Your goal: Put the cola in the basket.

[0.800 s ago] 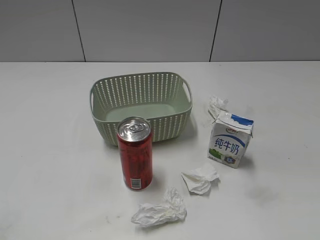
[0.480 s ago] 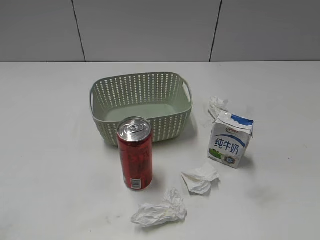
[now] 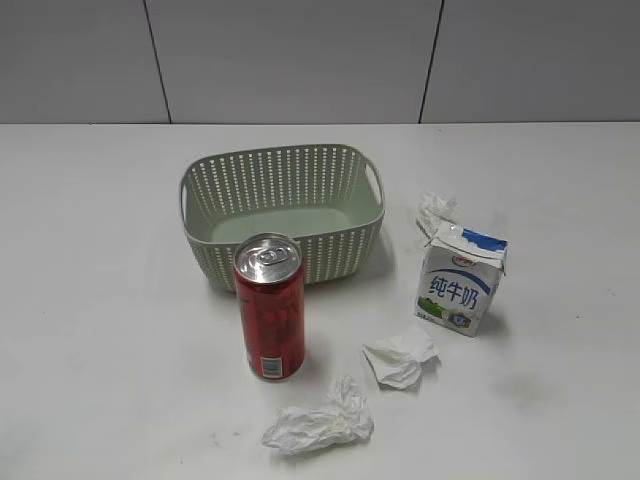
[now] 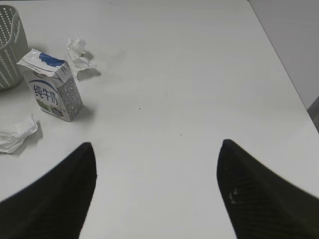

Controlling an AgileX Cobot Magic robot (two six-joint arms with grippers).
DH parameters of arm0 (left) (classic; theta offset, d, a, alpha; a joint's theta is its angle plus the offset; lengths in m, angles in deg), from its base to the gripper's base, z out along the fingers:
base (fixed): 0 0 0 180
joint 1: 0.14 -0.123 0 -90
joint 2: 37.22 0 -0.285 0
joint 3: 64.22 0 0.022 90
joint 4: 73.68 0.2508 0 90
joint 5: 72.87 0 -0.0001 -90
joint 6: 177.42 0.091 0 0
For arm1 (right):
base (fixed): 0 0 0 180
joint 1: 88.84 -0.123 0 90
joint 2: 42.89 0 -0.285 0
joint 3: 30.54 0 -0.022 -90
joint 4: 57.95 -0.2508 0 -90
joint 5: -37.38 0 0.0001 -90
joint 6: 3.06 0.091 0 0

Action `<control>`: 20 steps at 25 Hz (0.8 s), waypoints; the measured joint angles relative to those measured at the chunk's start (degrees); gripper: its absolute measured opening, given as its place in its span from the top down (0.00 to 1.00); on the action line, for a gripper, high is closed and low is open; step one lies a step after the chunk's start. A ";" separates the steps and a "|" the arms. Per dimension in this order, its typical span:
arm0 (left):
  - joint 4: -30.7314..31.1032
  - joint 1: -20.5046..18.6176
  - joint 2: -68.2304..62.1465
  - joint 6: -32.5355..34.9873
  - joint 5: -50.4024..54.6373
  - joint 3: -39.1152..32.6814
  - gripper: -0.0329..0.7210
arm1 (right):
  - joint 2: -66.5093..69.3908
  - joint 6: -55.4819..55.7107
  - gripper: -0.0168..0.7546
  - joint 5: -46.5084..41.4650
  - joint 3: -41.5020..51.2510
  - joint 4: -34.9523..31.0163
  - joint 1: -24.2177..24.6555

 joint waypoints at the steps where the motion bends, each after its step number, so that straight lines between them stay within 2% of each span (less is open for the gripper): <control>1: 0.00 0.00 0.00 0.00 -0.27 0.04 0.23 | 0.00 0.00 0.24 0.00 0.00 0.00 0.00; 3: -0.11 0.00 -0.07 0.00 -0.40 0.06 0.19 | 0.00 0.00 0.24 0.00 0.00 0.00 0.00; 9: -1.27 0.00 -5.07 0.00 -0.24 1.90 0.18 | 0.00 0.04 0.24 0.00 0.00 0.00 0.00; 16: -2.63 0.03 -17.73 0.91 3.97 6.17 0.18 | 0.00 0.04 0.24 0.00 0.00 0.00 0.00; 20: -2.45 0.03 -23.54 4.01 7.55 8.94 0.18 | 0.00 0.00 0.24 0.00 0.00 0.00 0.00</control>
